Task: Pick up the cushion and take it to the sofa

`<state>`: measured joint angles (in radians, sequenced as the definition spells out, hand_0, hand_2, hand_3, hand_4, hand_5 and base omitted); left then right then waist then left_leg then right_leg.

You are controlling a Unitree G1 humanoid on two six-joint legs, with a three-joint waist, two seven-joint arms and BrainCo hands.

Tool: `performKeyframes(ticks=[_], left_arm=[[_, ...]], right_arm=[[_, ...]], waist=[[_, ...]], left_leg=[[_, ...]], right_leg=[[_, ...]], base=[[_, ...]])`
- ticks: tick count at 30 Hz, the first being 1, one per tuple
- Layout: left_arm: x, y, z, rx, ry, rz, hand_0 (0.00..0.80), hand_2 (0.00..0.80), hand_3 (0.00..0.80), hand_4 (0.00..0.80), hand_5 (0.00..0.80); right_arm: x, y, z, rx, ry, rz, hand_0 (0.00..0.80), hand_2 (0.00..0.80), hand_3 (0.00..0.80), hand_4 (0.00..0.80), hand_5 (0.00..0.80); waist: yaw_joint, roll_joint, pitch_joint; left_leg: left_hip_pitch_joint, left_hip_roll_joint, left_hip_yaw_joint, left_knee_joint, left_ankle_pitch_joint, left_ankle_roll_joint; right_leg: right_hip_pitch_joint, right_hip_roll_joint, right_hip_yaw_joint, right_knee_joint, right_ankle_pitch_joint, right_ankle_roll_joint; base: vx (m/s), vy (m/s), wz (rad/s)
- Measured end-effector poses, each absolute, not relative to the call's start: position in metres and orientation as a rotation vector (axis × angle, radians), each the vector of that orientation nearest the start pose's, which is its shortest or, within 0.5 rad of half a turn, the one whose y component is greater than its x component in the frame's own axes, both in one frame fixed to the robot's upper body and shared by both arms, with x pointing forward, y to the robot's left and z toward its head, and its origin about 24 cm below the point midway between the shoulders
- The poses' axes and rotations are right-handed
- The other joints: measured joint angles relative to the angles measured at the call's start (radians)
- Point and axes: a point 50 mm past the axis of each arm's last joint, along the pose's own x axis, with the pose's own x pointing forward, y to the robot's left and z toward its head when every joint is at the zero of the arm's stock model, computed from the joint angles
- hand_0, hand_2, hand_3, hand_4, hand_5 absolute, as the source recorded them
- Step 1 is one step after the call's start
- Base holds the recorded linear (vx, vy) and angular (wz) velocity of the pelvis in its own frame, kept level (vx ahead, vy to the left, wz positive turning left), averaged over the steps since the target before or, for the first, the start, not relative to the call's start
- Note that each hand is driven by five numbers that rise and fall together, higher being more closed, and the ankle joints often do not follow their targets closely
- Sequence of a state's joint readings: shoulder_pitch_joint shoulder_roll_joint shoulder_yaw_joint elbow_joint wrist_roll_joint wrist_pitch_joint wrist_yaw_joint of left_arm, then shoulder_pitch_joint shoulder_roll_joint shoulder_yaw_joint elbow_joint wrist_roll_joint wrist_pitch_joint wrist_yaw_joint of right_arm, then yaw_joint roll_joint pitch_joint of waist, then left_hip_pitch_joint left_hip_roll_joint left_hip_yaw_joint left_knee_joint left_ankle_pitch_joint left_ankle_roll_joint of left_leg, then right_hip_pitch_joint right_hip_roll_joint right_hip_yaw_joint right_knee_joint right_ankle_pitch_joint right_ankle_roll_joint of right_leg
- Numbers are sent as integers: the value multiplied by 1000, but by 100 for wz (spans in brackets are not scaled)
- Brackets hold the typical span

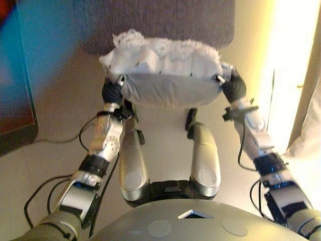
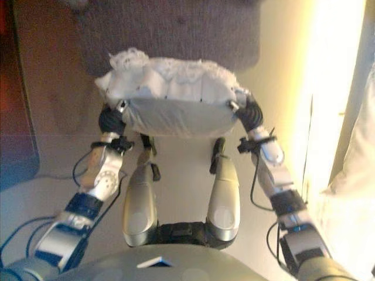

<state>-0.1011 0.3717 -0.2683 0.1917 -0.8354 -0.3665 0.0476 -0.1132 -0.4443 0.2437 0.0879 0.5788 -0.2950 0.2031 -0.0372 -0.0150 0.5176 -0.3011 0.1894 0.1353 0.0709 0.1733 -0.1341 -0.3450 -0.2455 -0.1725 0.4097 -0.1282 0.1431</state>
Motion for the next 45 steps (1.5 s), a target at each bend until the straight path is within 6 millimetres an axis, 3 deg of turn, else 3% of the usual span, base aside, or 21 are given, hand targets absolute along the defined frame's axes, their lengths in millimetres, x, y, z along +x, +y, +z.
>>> performKeyframes(ticks=[4, 10, 15, 22, 35, 41, 44, 45], left_arm=[[248, 189, 39, -435, -102, -26, 800, 800, 800, 800, 800], [217, 191, 28, -407, -50, -17, 800, 800, 800, 800, 800], [212, 190, 37, -417, -91, -23, 800, 800, 800, 800, 800], [206, 191, 38, -397, -92, -22, 800, 800, 800, 800, 800], [203, 190, 33, -398, -63, -23, 800, 800, 800, 800, 800], [202, 192, 33, -392, -59, -12, 800, 800, 800, 800, 800], [203, 192, 33, -388, -61, -15, 800, 800, 800, 800, 800], [203, 191, 33, -394, -60, -15, 800, 800, 800, 800, 800]], right_arm=[[246, -170, 70, 58, -214, 394, 800, 800, 800, 800, 800], [217, -166, 64, 21, -190, 361, 800, 800, 800, 800, 800], [215, -166, 67, 22, -203, 333, 800, 800, 800, 800, 800], [212, -167, 63, 25, -183, 290, 800, 800, 800, 800, 800], [210, -165, 58, 40, -155, 246, 800, 800, 800, 800, 800], [211, -164, 57, 16, -142, 270, 800, 800, 800, 800, 800], [212, -165, 58, 4, -145, 275, 800, 800, 800, 800, 800], [213, -166, 59, -3, -146, 276, 800, 800, 800, 800, 800]], waist=[[6, 16, -54], [3, 30, -236], [3, 25, -309], [0, 23, -380], [0, 28, -407], [8, 38, -400], [27, 46, -363], [27, 52, -349]], left_leg=[[104, -3, 23, -40, -14, 6], [275, -41, 30, -143, -17, 6], [336, -46, 31, -159, -24, -2], [361, -22, 36, -165, -39, -11], [379, -8, 44, -160, -35, -15], [376, 39, 38, -143, -20, -36], [341, 86, 65, -61, -15, -42], [325, 103, 92, -32, -16, -39]], right_leg=[[134, -2, -10, -104, 34, 14], [380, -2, -44, -339, 102, 53], [484, 4, -63, -431, 125, 57], [520, 29, -63, -483, 146, 44], [538, 47, -61, -498, 162, 38], [533, 99, -56, -479, 142, 11], [512, 126, -55, -420, 108, -20], [503, 137, -61, -392, 93, -31]], base=[[257, 78, -2], [151, 56, 8], [38, -2, 4], [1, -21, -5], [4, -108, -2], [-25, -198, -1], [7, -278, 1], [68, -207, 19]])
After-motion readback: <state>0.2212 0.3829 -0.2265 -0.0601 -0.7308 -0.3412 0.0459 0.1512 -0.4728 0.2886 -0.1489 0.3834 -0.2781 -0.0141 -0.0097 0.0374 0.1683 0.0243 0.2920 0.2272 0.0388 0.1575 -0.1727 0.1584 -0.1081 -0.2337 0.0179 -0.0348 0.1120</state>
